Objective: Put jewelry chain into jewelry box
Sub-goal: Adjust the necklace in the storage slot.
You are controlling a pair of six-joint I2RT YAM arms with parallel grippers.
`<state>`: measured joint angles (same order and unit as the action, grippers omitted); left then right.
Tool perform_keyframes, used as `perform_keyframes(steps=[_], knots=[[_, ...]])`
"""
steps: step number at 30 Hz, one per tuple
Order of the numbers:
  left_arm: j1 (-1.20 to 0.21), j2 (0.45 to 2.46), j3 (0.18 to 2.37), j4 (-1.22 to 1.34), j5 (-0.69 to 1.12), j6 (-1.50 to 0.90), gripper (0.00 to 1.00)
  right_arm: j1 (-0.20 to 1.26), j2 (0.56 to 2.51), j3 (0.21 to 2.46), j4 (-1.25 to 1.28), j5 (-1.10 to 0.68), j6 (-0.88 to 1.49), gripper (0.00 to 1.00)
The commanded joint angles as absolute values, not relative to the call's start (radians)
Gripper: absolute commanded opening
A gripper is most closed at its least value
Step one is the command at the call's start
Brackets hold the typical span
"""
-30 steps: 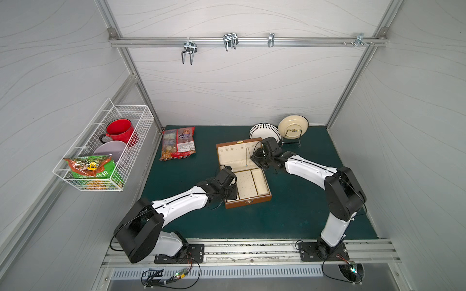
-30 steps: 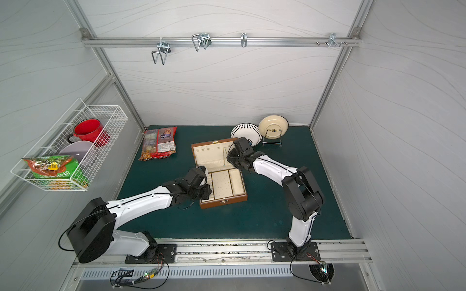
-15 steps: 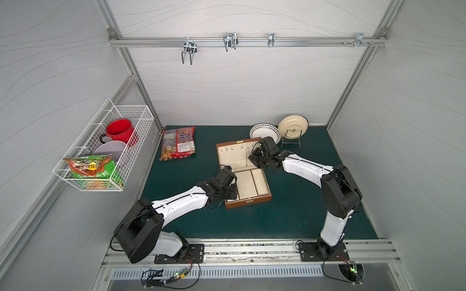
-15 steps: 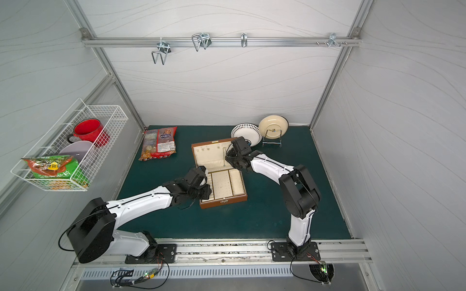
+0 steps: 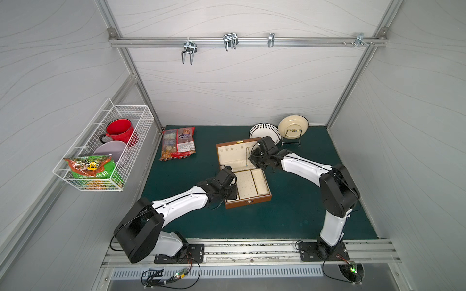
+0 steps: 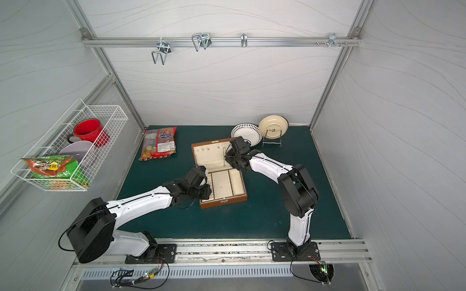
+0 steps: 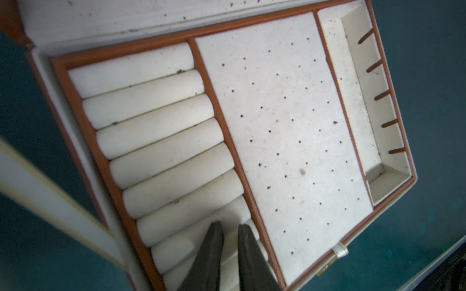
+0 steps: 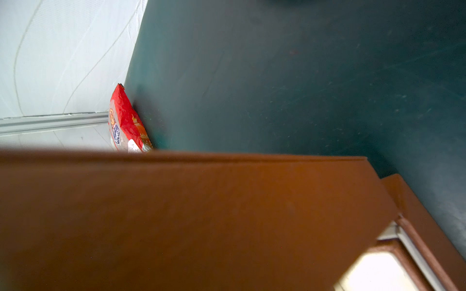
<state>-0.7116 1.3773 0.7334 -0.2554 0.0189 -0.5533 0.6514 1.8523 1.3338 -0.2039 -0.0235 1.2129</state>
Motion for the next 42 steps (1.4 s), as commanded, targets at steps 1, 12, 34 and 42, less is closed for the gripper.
perform_keyframes(steps=[1, 12, 34, 42], knots=[[-0.716, 1.396, 0.728, -0.319, 0.020, -0.543, 0.18, 0.643, 1.878, 1.332, -0.219, 0.027, 1.236, 0.24], [-0.715, 1.398, 0.727, -0.316, 0.020, -0.543, 0.18, 0.630, 1.874, 1.329, -0.202, 0.036, 1.244, 0.16], [-0.716, 1.406, 0.733, -0.320, 0.014, -0.545, 0.18, 0.641, 1.813, 1.255, -0.167, 0.043, 1.300, 0.00], [-0.715, 1.406, 0.733, -0.321, 0.013, -0.545, 0.18, 0.654, 1.745, 1.194, -0.167, 0.077, 1.307, 0.00]])
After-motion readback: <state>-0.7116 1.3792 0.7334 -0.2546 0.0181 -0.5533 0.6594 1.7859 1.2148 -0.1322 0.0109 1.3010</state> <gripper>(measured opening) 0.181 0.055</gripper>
